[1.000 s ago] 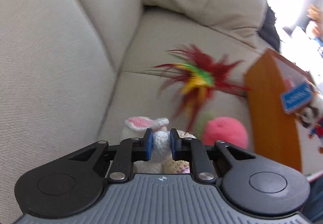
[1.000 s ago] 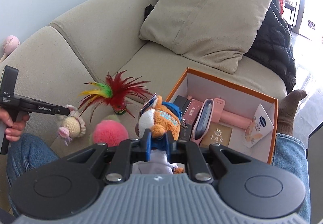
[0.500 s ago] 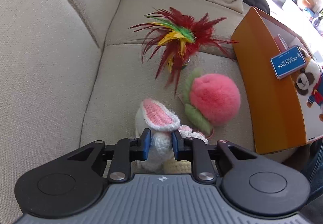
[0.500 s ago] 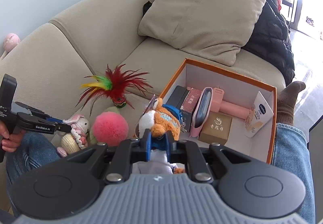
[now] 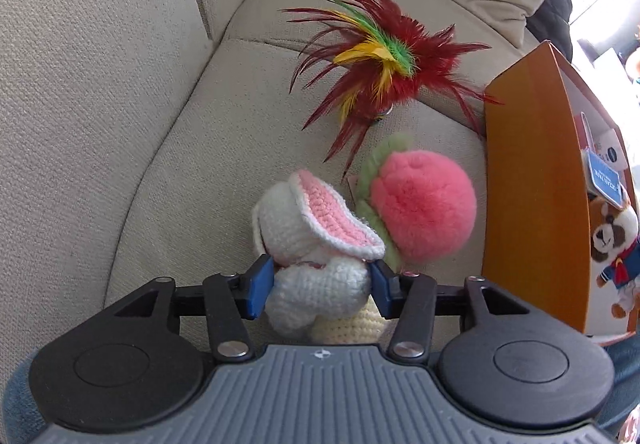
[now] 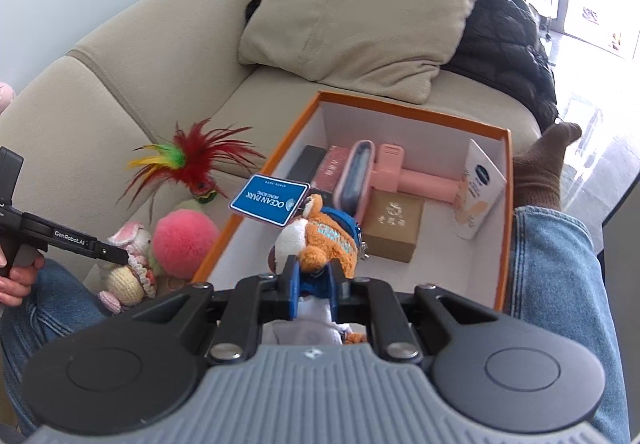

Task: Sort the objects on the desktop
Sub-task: 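Grasp the white crocheted bunny with the left tool while the right holds the bear over the shoebox, then lower the orange bear into the shoebox with the right tool while the left lifts the bunny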

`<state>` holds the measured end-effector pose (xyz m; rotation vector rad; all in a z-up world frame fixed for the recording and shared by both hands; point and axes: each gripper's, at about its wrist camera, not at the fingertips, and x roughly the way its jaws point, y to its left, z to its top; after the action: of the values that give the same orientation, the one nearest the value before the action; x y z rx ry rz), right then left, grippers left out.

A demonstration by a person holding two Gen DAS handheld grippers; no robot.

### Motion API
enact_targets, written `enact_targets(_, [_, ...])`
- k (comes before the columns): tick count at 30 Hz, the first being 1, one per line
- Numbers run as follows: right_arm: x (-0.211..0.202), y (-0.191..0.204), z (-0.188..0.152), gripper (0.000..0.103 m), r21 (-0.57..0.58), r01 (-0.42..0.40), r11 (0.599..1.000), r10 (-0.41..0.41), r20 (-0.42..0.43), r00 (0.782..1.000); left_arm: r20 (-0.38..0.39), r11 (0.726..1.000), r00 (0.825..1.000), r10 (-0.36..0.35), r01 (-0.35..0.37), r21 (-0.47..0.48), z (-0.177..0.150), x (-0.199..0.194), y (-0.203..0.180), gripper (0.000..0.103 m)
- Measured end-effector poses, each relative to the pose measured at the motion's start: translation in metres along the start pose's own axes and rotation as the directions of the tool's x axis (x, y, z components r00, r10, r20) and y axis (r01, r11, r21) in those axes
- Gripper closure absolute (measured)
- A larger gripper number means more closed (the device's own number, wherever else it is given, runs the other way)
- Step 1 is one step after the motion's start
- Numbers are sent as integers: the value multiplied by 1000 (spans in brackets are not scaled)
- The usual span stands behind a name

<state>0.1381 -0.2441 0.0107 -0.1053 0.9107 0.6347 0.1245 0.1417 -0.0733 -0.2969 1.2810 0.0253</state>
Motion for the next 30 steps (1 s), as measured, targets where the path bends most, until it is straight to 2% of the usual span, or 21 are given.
enact_targets(7, [11, -27, -10, 88, 57, 62, 996, -61, -27, 998, -21, 999, 999, 28, -29, -31, 5, 15, -12, 35])
enact_targets(11, [16, -40, -16, 88, 81, 119, 990, -115, -45, 992, -22, 999, 999, 31, -32, -29, 4, 19, -14, 35])
enact_targets(16, [16, -55, -13, 88, 136, 171, 976, -169, -28, 985, -13, 1000, 1000, 18, -18, -22, 1, 15, -9, 41])
enact_targets(21, [29, -51, -4, 88, 94, 289, 953, -292, 20, 956, -10, 1000, 1000, 20, -20, -14, -4, 8, -5, 44])
enact_targets(24, [45, -55, 1, 88, 101, 291, 952, -294, 15, 956, -14, 1000, 1000, 24, -24, -4, -6, 5, -3, 44])
enact_targets(27, [62, -54, 4, 89, 69, 325, 943, -327, 26, 945, -20, 1000, 999, 30, -30, 4, -6, 2, -2, 44])
enact_targets(30, [76, -58, 6, 89, 70, 314, 947, -316, 14, 949, -28, 1000, 999, 28, -28, 0, -3, 0, 1, 44])
